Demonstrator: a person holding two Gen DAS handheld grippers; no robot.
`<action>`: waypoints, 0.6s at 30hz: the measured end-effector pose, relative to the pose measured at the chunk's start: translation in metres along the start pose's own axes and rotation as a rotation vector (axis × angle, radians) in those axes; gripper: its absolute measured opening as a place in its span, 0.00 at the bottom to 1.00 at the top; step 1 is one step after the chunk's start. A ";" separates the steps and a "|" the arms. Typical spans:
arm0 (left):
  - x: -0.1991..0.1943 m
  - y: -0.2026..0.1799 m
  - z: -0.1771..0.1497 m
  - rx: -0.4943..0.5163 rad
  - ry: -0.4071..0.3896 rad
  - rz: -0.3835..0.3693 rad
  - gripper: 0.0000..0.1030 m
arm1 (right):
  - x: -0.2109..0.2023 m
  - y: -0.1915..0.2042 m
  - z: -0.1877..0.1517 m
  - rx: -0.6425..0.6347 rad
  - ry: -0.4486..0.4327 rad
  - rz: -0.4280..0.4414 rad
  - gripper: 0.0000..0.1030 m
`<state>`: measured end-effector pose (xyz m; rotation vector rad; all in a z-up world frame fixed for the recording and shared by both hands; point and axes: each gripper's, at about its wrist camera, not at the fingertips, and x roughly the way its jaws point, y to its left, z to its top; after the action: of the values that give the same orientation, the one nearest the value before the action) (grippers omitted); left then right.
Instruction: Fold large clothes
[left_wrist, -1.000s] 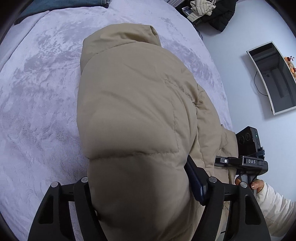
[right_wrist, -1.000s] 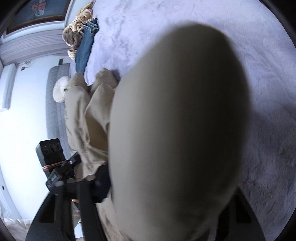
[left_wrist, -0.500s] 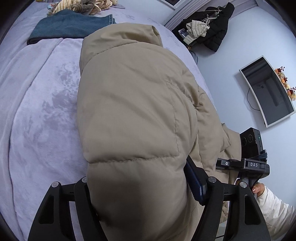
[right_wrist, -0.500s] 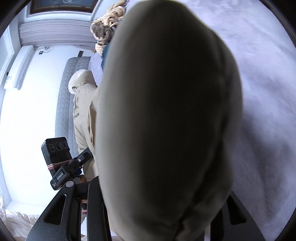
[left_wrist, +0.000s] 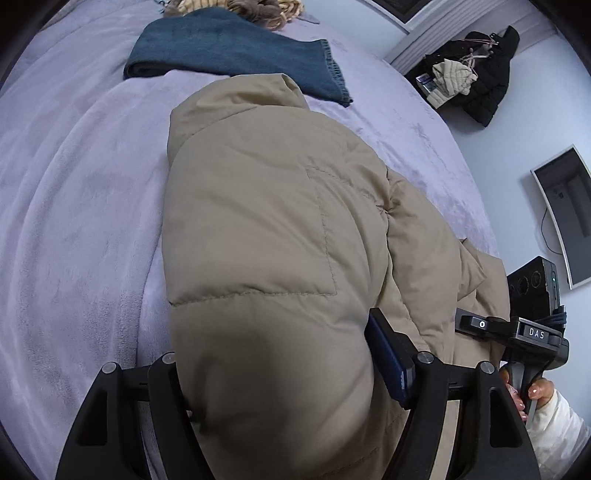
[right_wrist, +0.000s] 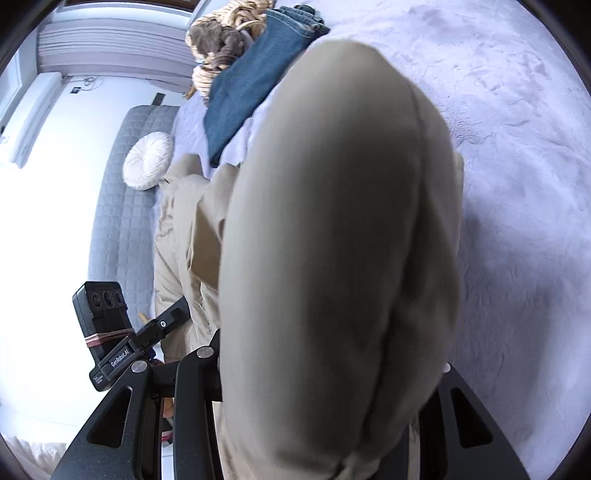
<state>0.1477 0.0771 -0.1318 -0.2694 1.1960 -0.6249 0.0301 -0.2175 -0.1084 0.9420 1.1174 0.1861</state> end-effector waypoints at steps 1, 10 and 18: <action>0.004 0.005 0.000 0.003 0.032 0.007 0.76 | 0.002 -0.005 0.002 0.013 0.001 -0.011 0.44; -0.041 -0.003 -0.004 0.087 -0.048 0.137 0.79 | -0.065 0.017 -0.035 -0.006 -0.099 -0.306 0.61; -0.025 -0.001 0.040 0.189 -0.119 0.192 0.79 | -0.068 0.085 -0.021 -0.172 -0.192 -0.262 0.23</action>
<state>0.1783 0.0854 -0.0974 -0.0302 1.0265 -0.5418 0.0074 -0.1919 -0.0026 0.6389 1.0178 -0.0222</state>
